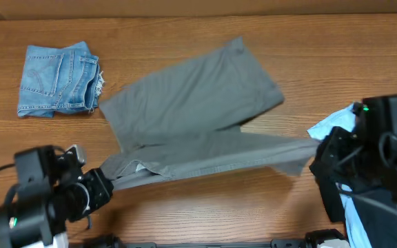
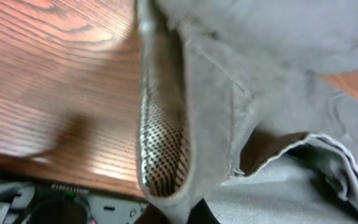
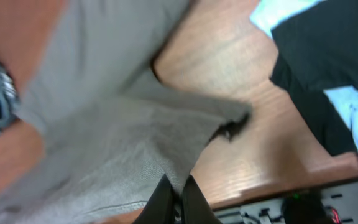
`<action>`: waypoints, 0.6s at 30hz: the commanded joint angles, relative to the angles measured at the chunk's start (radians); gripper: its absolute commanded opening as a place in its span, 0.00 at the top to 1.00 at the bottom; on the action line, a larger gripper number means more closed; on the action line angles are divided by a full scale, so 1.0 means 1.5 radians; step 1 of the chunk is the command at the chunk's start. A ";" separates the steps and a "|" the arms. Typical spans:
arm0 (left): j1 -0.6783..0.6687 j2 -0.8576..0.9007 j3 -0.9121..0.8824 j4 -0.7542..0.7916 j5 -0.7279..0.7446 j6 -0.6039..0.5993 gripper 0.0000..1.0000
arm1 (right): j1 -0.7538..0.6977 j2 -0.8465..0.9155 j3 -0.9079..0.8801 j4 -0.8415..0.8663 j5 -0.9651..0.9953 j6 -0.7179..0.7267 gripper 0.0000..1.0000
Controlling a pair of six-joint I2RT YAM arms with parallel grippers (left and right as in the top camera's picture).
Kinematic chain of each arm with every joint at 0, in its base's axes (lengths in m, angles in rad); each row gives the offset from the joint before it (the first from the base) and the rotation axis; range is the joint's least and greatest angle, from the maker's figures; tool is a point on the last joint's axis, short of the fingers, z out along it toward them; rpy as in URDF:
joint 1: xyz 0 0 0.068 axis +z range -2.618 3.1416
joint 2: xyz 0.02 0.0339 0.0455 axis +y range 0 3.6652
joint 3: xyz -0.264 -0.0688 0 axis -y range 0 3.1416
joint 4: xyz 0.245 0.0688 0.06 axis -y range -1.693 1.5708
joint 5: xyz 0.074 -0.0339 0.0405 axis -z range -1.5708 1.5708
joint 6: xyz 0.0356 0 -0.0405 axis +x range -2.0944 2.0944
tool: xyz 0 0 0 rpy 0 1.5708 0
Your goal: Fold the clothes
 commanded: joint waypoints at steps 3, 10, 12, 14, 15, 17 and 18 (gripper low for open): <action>0.006 -0.017 0.099 -0.061 -0.071 0.008 0.96 | -0.003 -0.010 0.072 0.002 0.040 0.012 0.96; 0.006 -0.017 0.137 -0.124 -0.089 -0.002 0.96 | -0.003 0.019 0.102 0.002 0.067 0.009 0.96; 0.006 -0.020 0.138 -0.124 -0.084 -0.003 0.96 | -0.003 0.022 0.110 0.002 0.080 0.009 0.96; 0.006 -0.020 0.138 -0.124 -0.084 -0.008 0.96 | -0.003 0.027 0.122 0.005 0.106 0.009 0.96; 0.006 -0.020 0.138 -0.124 -0.085 -0.008 0.96 | -0.003 0.028 0.126 0.009 0.112 0.009 0.96; 0.006 -0.019 0.138 -0.124 -0.092 -0.012 0.96 | -0.003 0.032 0.128 0.032 0.111 0.009 0.96; 0.006 -0.019 0.138 -0.122 -0.097 -0.015 0.96 | -0.003 0.036 0.128 0.047 0.106 0.009 0.96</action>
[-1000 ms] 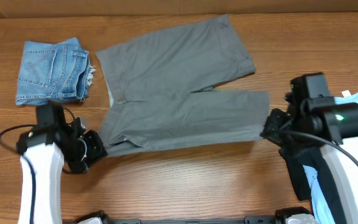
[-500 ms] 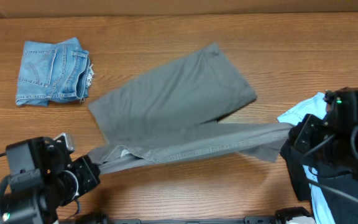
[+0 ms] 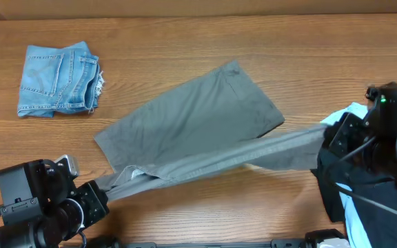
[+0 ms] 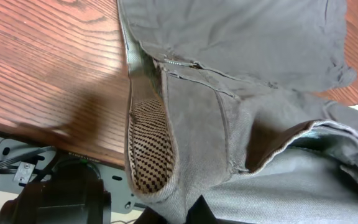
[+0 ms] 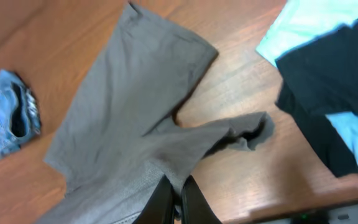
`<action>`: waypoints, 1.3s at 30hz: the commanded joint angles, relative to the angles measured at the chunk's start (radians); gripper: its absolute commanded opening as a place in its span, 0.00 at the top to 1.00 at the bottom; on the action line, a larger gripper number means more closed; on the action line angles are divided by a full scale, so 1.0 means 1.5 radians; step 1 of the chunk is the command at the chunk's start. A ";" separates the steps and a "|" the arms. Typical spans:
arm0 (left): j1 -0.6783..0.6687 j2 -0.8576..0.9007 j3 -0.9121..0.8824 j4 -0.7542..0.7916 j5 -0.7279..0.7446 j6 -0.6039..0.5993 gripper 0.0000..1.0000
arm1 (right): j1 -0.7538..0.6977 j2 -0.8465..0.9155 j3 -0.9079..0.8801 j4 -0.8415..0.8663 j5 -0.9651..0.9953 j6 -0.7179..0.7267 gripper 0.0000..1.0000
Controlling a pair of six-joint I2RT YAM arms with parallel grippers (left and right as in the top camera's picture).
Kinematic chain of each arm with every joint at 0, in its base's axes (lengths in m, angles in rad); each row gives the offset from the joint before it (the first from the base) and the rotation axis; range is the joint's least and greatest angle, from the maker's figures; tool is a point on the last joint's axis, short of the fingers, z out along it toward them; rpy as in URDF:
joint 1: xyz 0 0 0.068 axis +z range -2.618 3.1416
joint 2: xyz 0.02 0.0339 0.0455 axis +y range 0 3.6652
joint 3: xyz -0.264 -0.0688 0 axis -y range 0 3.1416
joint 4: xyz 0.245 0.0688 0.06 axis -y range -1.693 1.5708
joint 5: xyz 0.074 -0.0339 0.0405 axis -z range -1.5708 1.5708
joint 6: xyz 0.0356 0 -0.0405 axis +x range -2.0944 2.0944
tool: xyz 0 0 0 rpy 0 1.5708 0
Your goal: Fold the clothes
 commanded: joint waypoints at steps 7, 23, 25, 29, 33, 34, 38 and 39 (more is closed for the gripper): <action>0.006 -0.003 0.009 0.028 -0.107 -0.034 0.95 | -0.003 0.099 0.030 0.117 0.051 0.003 0.96; 0.006 0.028 -0.145 0.173 -0.128 -0.086 0.95 | -0.003 0.292 0.030 0.194 0.051 -0.003 0.96; 0.006 0.045 -0.146 0.200 -0.151 -0.094 0.94 | -0.003 0.304 0.029 0.213 0.049 -0.003 0.96; 0.006 0.082 -0.146 0.256 -0.161 -0.109 0.93 | -0.003 0.335 0.026 0.257 0.044 -0.003 0.96; 0.006 0.136 -0.146 0.307 -0.176 -0.109 0.93 | -0.003 0.373 0.019 0.289 0.020 -0.003 0.96; 0.006 0.153 -0.146 0.317 -0.184 -0.109 0.93 | -0.003 0.383 0.018 0.299 0.021 -0.003 0.96; 0.005 0.221 -0.148 0.360 -0.217 -0.110 0.93 | -0.003 0.415 0.017 0.330 0.012 -0.003 0.96; 0.003 0.241 -0.148 0.375 -0.224 -0.111 0.93 | -0.003 0.422 0.017 0.339 0.008 -0.003 0.96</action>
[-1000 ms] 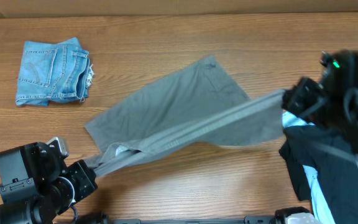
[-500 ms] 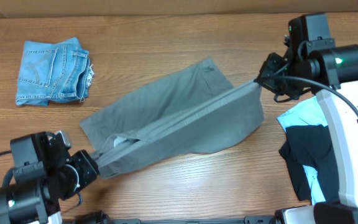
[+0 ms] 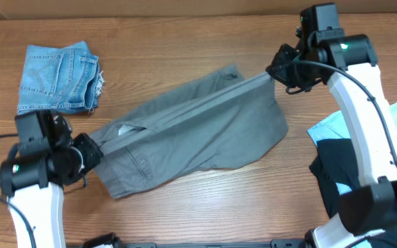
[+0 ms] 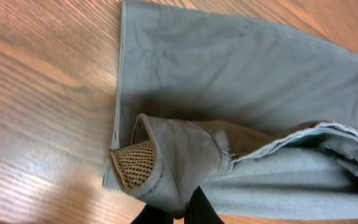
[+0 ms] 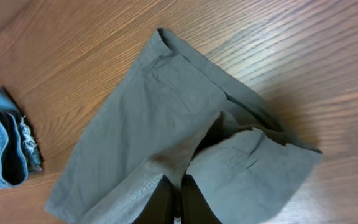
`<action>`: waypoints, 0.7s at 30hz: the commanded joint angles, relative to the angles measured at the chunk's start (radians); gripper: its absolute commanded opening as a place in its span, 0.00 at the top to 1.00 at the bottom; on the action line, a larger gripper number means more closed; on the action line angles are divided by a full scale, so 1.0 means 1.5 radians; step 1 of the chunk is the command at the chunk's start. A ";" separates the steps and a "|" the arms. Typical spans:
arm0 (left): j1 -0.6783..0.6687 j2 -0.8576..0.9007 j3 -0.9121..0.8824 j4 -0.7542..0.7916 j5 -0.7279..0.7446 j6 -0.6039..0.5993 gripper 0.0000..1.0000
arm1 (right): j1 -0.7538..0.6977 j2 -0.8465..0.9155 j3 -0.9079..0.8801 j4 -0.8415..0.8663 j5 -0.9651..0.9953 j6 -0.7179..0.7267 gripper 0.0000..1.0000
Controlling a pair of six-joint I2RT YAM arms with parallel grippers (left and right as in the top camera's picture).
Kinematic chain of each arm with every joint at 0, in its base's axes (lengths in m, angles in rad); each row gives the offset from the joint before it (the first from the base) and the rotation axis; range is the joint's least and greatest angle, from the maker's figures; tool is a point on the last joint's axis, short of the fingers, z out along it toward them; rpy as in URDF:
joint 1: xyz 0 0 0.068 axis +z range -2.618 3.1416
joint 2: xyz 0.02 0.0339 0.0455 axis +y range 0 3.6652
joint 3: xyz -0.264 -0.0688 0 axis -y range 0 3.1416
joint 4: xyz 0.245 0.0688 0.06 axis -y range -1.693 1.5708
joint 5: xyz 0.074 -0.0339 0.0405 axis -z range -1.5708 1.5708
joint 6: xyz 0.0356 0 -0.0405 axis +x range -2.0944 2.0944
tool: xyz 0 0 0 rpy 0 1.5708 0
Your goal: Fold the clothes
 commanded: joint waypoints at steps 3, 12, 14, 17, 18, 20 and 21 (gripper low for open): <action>0.007 0.098 -0.007 0.054 -0.158 -0.008 0.93 | -0.021 0.032 0.004 0.061 0.086 -0.002 0.96; 0.007 0.247 -0.007 0.107 -0.198 -0.023 0.92 | -0.021 0.081 -0.001 0.139 0.064 -0.002 0.96; 0.007 0.270 -0.007 0.108 -0.212 -0.025 0.92 | -0.020 0.096 -0.001 0.142 0.061 -0.002 0.96; 0.007 0.306 -0.007 0.110 -0.236 -0.030 0.89 | -0.021 0.120 -0.001 0.143 0.060 -0.002 0.96; 0.007 0.311 -0.007 0.114 -0.238 -0.031 0.88 | -0.021 0.123 -0.001 0.144 0.060 -0.002 0.96; 0.007 0.320 -0.007 0.127 -0.238 -0.031 0.83 | -0.021 0.128 -0.001 0.145 0.060 -0.002 0.96; 0.007 0.322 -0.007 0.134 -0.237 -0.031 0.82 | -0.021 0.130 -0.001 0.145 0.060 -0.002 0.96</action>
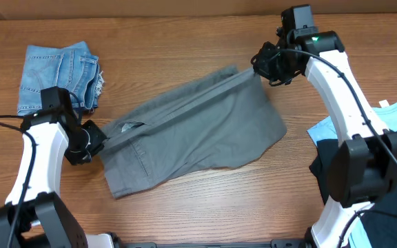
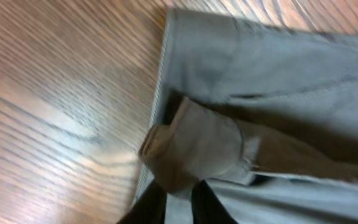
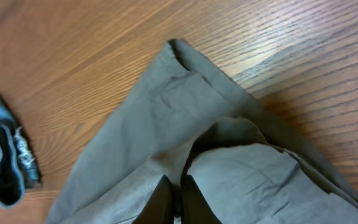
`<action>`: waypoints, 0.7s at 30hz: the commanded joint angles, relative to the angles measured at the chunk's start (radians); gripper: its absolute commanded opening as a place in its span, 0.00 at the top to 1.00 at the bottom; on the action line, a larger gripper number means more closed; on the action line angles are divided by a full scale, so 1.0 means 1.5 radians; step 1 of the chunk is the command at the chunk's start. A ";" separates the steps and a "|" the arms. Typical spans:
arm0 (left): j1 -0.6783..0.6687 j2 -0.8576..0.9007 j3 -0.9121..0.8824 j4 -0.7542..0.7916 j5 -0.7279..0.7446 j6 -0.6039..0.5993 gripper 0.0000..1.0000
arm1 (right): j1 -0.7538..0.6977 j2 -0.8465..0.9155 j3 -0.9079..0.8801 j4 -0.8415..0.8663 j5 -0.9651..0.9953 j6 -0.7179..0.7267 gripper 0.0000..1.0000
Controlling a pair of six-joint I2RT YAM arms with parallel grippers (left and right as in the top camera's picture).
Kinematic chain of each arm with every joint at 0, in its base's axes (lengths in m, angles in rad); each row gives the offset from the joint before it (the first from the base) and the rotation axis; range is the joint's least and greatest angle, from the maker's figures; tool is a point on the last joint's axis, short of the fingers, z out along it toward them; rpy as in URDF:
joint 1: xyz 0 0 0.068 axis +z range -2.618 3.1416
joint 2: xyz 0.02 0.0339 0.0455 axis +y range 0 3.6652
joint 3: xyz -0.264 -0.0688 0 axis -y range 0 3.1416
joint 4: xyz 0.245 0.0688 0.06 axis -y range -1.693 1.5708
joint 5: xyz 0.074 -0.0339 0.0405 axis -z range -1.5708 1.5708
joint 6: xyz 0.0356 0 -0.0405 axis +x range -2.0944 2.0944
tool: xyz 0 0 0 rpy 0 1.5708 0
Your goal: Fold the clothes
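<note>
Grey trousers (image 1: pixel 198 131) lie slantwise across the middle of the table, doubled lengthwise so one leg rests on the other. My left gripper (image 1: pixel 92 143) is shut on the waistband end at the lower left. In the left wrist view the bunched waistband (image 2: pixel 197 152) sits just above my left gripper (image 2: pixel 178 198). My right gripper (image 1: pixel 262 69) is shut on the hem end at the upper right. In the right wrist view the grey cloth (image 3: pixel 166 106) spreads out from my right gripper (image 3: pixel 179 186) over the wood.
Folded blue jeans (image 1: pixel 57 77) lie at the far left, close to my left arm. A heap of black and light blue clothes (image 1: pixel 384 158) sits at the right edge. The table's far edge (image 1: pixel 185 17) runs behind the right gripper.
Both grippers still hold the trousers. The left one has shifted slightly toward the far side and sits lower over the cloth. The right one has moved a little to the left.
First both grippers held the near leg of the spread trousers at the table's front. Then that leg was stretched taut between them, off the table. Later it lay across the other leg toward the far side, and now both held ends sit low over the doubled cloth.
</note>
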 commanded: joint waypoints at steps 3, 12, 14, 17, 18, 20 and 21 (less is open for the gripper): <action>0.016 0.018 -0.007 0.020 -0.152 -0.012 0.55 | -0.024 0.002 0.006 0.018 0.109 -0.002 0.69; 0.022 0.016 0.036 -0.024 -0.115 0.020 0.31 | -0.044 -0.014 0.008 -0.008 0.109 -0.095 0.30; 0.022 0.014 0.052 -0.034 -0.094 0.040 0.31 | -0.048 -0.022 0.008 -0.019 0.109 -0.107 0.29; 0.022 0.014 0.066 -0.031 -0.088 0.053 0.22 | -0.048 -0.029 0.008 -0.048 0.103 -0.108 0.26; 0.022 0.014 0.065 -0.016 -0.087 0.061 0.17 | -0.048 -0.029 0.008 -0.058 0.094 -0.117 0.25; 0.021 0.016 0.060 0.021 -0.077 0.081 0.14 | -0.048 -0.028 0.008 -0.076 0.075 -0.139 0.25; 0.020 0.019 0.057 0.040 -0.062 0.097 0.15 | -0.048 -0.028 0.008 -0.083 0.074 -0.141 0.25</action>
